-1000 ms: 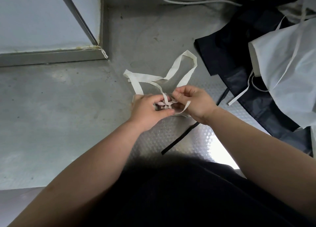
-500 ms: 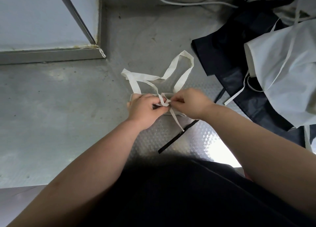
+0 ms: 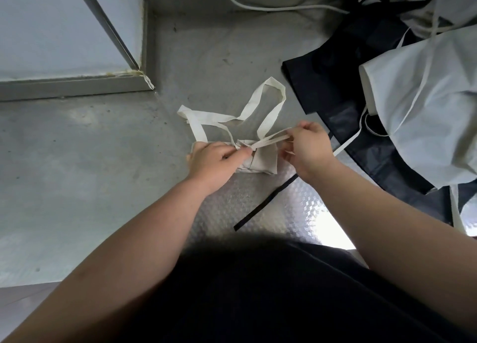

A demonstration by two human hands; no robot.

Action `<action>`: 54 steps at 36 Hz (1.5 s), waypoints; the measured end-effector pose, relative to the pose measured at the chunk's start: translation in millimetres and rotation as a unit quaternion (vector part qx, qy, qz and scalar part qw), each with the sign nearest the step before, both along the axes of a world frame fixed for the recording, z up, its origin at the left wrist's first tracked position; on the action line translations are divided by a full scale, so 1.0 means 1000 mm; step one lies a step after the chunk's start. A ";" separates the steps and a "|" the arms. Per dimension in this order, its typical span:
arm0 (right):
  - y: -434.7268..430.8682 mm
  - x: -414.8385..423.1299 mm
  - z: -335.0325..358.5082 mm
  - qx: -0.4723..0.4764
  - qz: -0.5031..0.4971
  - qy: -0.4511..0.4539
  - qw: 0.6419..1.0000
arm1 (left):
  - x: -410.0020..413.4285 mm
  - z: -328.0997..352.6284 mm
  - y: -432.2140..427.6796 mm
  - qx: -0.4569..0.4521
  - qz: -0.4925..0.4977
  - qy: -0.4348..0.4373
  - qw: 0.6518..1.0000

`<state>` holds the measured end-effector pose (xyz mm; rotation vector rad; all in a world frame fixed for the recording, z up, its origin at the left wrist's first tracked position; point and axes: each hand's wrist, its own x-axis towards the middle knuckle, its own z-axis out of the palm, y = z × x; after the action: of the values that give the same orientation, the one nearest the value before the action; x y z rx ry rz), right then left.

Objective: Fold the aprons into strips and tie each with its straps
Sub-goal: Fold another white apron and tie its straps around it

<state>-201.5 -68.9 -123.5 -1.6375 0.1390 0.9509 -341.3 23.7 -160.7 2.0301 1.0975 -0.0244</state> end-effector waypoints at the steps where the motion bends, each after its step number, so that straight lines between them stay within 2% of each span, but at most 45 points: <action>1: -0.001 -0.001 0.000 -0.002 -0.022 0.006 1.000 | 0.000 -0.002 0.000 0.012 0.000 0.005 1.000; 6: -0.008 0.007 -0.004 -0.057 -0.188 -0.009 0.980 | 0.001 -0.012 0.003 0.044 0.015 -0.032 0.998; 9: -0.011 0.014 -0.011 -0.121 -0.200 -0.095 0.968 | 0.000 -0.013 0.002 0.046 0.010 -0.044 0.998; 11: -0.010 0.010 -0.010 -0.190 -0.146 -0.146 0.960 | 0.000 -0.012 0.001 0.047 0.010 -0.052 0.997; 13: -0.009 0.000 -0.008 -0.233 -0.038 -0.247 0.940 | 0.000 -0.012 0.002 0.046 0.008 -0.057 0.997; 15: -0.011 -0.007 -0.005 -0.225 0.084 -0.370 0.897 | 0.000 -0.011 0.002 0.041 0.006 -0.060 0.997; 17: -0.011 -0.011 -0.004 -0.178 0.221 -0.433 0.856 | 0.000 -0.011 0.002 0.033 0.009 -0.066 0.997; 20: -0.006 -0.018 -0.003 -0.111 0.400 -0.386 0.824 | -0.003 -0.013 0.004 0.014 0.011 -0.088 0.996; 23: -0.004 -0.022 -0.009 -0.127 0.457 -0.370 0.799 | -0.005 -0.013 0.007 -0.030 0.027 -0.123 0.992; 29: -0.004 -0.025 -0.015 -0.145 0.464 -0.360 0.796 | -0.009 -0.001 0.007 -0.107 0.080 -0.176 0.975; 32: -0.002 -0.022 -0.014 -0.152 0.464 -0.332 0.807 | -0.016 0.000 0.006 -0.105 0.126 -0.217 0.962; 34: 0.000 -0.021 -0.013 -0.170 0.473 -0.329 0.800 | -0.023 -0.003 0.008 -0.095 0.173 -0.230 0.953; 36: 0.002 -0.020 -0.014 -0.185 0.476 -0.331 0.794 | -0.030 -0.008 0.008 -0.068 0.205 -0.222 0.951; 40: 0.004 -0.022 -0.015 -0.212 0.477 -0.325 0.789 | -0.040 -0.014 0.002 0.072 0.220 -0.173 0.957; 43: 0.004 -0.025 -0.014 -0.216 0.478 -0.323 0.788 | -0.042 -0.019 -0.003 0.058 0.249 -0.159 0.954; 47: 0.000 -0.025 -0.012 -0.176 0.465 -0.304 0.812 | -0.041 -0.017 0.002 0.021 0.249 -0.161 0.955; 51: -0.001 -0.022 -0.013 -0.149 0.437 -0.291 0.838 | -0.034 -0.009 0.008 0.018 0.221 -0.124 0.967; 54: 0.000 -0.020 -0.013 -0.152 0.425 -0.284 0.846 | -0.030 -0.009 0.014 0.010 0.252 -0.109 0.961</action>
<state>-221.5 -68.9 -136.2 -2.2637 -0.9659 1.0545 -371.7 38.2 -169.7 1.6677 1.4384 0.4625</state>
